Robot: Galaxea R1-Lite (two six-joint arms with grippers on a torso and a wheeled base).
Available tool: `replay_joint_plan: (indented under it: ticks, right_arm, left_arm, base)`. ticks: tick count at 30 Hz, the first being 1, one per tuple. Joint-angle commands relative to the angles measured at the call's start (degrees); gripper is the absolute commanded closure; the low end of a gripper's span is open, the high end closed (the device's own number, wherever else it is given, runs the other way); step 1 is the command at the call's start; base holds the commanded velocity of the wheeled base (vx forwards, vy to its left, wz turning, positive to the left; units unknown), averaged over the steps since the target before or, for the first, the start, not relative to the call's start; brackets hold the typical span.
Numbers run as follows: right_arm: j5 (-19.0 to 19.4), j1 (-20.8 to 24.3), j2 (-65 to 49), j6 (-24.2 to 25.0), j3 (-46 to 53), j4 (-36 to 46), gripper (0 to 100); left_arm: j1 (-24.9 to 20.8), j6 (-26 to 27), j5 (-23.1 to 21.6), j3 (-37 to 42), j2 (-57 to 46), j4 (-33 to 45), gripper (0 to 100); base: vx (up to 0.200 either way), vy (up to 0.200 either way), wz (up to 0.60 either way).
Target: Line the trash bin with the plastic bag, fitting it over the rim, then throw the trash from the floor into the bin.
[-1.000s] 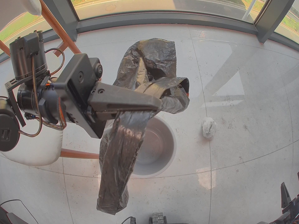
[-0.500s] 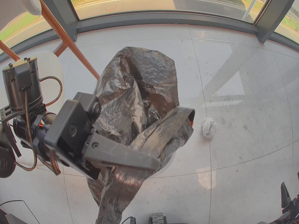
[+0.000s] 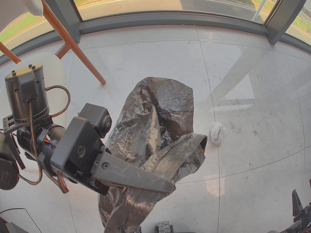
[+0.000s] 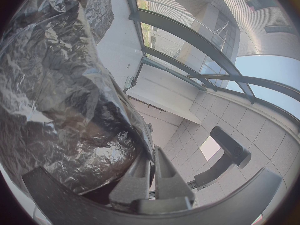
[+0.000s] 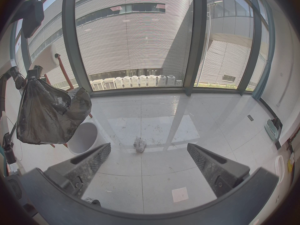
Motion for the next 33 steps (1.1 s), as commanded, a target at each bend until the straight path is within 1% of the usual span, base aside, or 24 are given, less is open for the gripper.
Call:
replay_joint_plan:
  ticks: [1,6,11,12,14,16,17,18,19,20,21,22,23,24,25,26,29,33]
  right_arm:
    - [-0.02,-0.07,-0.84,0.08,0.99,-0.02,0]
    - [-0.46,-0.07,-0.93,-0.1,0.99,-0.02,0]
    - [-0.37,-0.16,-0.93,-0.27,0.99,-0.02,0]
    - [-0.28,-0.16,-0.93,-0.63,0.55,-0.19,0]
    - [-0.02,0.02,-0.49,-0.63,-1.74,-2.3,0]
    - [-0.28,0.9,3.47,-0.27,-4.55,-5.82,0]
    - [-0.37,1.16,4.87,-0.19,-4.99,-5.99,0]
    - [-0.37,3.27,8.83,-0.01,-6.13,-6.35,0]
    - [-0.37,3.27,8.83,-0.01,-6.13,-6.35,0]
    - [-0.54,6.7,10.59,0.17,-8.15,-6.35,0]
    - [-0.63,11.44,12.26,1.4,-10.44,-6.17,0]
    - [-0.72,13.46,13.93,2.27,-11.23,-5.99,0]
    - [-1.16,16.01,16.92,3.94,-12.28,-5.91,0]
    - [-1.25,16.98,18.06,4.65,-12.72,-5.99,0]
    - [-2.21,20.5,21.22,7.81,-14.31,-5.99,0]
    - [-2.92,22.43,22.72,10.01,-15.18,-6.08,0]
    - [-3.27,26.38,27.64,15.11,-17.65,-6.26,0]
    - [-2.04,26.91,34.58,21.61,-21.69,-6.26,0]
  left_arm:
    - [-0.48,1.58,-0.74,-0.04,2.81,0.01,100]
    - [-0.57,1.67,-1.88,-0.31,4.83,-0.69,100]
    - [-0.57,1.76,-1.7,0.22,6.42,-2.89,100]
    - [-0.57,1.76,-1.62,0.75,7.03,-4.38,100]
    - [-0.57,1.58,-1.62,1.27,7.38,-5.52,100]
    - [-0.57,1.06,-1.53,1.54,7.82,-6.67,100]
    - [-0.57,0.97,-1.53,1.54,7.82,-6.84,100]
    - [-0.57,0.97,-1.53,1.71,8.26,-7.19,100]
    - [-0.57,0.97,-1.53,1.71,8.26,-7.19,100]
    - [-0.57,1.06,-1.53,1.98,8.44,-7.19,100]
    - [-0.65,1.67,-1.44,2.94,8.53,-7.28,100]
    - [-0.65,1.85,-1.44,3.3,8.61,-7.46,100]
    - [-0.65,1.85,-1.35,3.91,8.61,-7.9,100]
    - [-0.65,1.85,-1.35,4.26,8.61,-8.25,100]
    - [-0.65,1.85,-1.35,6.11,8.61,-10.01,100]
    - [-0.65,1.76,-1.35,7.25,8.7,-11.5,100]
    - [-0.65,0.97,-1.26,9.36,9.05,-16.25,100]
    - [-0.57,0.97,-1.26,11.21,9.93,-19.67,100]
  base:
    - [0.0,0.0,0.0]
    - [0.0,0.0,0.0]
    - [0.0,0.0,0.0]
    - [0.0,0.0,0.0]
    - [0.0,0.0,0.0]
    - [0.0,0.0,0.0]
    - [0.0,0.0,0.0]
    - [0.0,0.0,0.0]
    - [0.0,0.0,0.0]
    - [0.0,0.0,0.0]
    - [0.0,0.0,0.0]
    - [0.0,0.0,0.0]
    - [0.0,0.0,0.0]
    - [0.0,0.0,0.0]
    - [0.0,0.0,0.0]
    - [0.0,0.0,0.0]
    - [0.0,0.0,0.0]
    - [0.0,0.0,0.0]
